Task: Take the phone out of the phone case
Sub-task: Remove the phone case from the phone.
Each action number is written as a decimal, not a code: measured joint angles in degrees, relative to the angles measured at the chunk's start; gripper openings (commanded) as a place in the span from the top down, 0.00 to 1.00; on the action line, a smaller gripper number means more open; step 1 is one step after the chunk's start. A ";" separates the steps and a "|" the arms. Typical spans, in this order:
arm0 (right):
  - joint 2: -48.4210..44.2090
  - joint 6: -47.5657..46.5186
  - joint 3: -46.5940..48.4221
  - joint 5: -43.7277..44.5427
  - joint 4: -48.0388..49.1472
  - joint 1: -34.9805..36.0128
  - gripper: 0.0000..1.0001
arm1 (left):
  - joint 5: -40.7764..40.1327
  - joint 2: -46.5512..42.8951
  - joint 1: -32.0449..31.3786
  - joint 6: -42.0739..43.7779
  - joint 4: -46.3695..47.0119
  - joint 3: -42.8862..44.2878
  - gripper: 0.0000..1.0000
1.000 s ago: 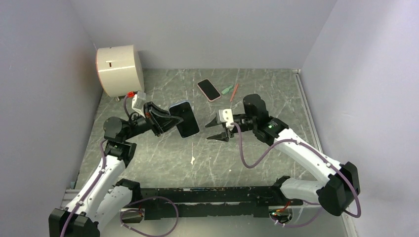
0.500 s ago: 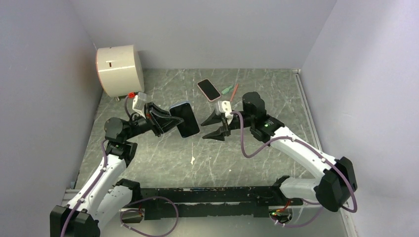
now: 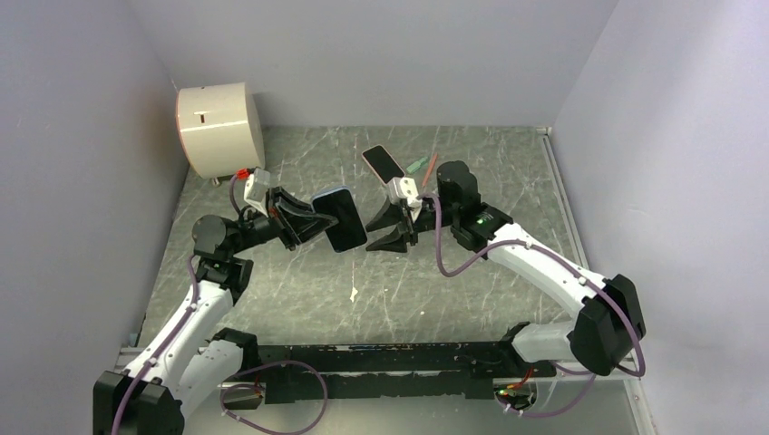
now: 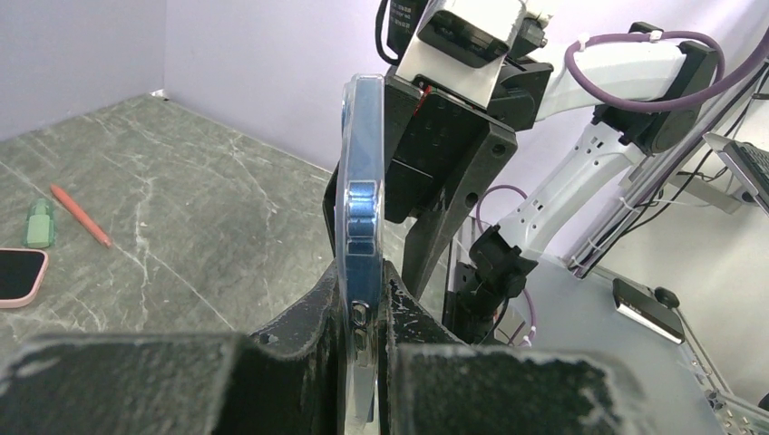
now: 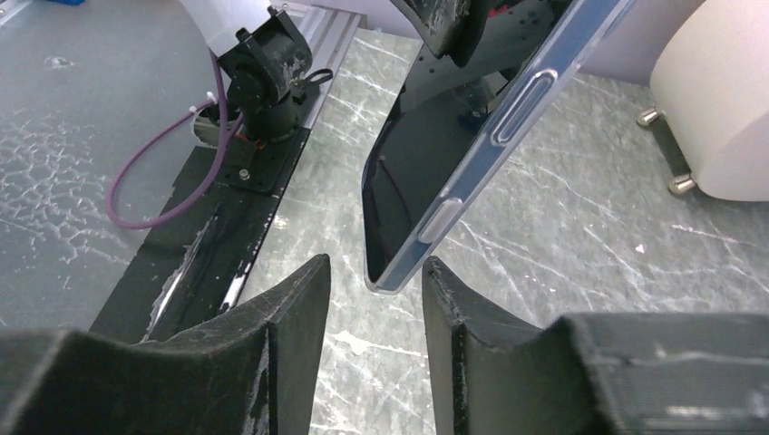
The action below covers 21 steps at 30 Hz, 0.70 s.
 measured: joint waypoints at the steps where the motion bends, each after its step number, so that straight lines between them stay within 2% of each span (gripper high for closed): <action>1: 0.17 0.02 0.20 -0.15 0.11 0.00 0.58 | -0.02 0.09 0.00 0.00 0.11 0.00 0.98; 6: 1.90 -0.42 1.73 -0.52 0.13 0.02 0.66 | -0.07 0.11 0.00 0.09 0.11 0.00 0.97; 13: 4.44 -4.46 4.55 -1.29 -4.66 0.07 0.71 | -0.15 0.59 0.00 1.09 -0.07 0.00 0.98; 16: 5.03 -6.91 5.64 -1.40 -7.61 0.02 0.71 | -0.31 1.01 -0.07 2.36 -0.52 0.00 0.98; 21: 6.12 -10.21 7.04 -1.16 -11.04 -0.31 0.63 | -0.48 2.10 -0.17 4.17 -1.22 0.20 0.97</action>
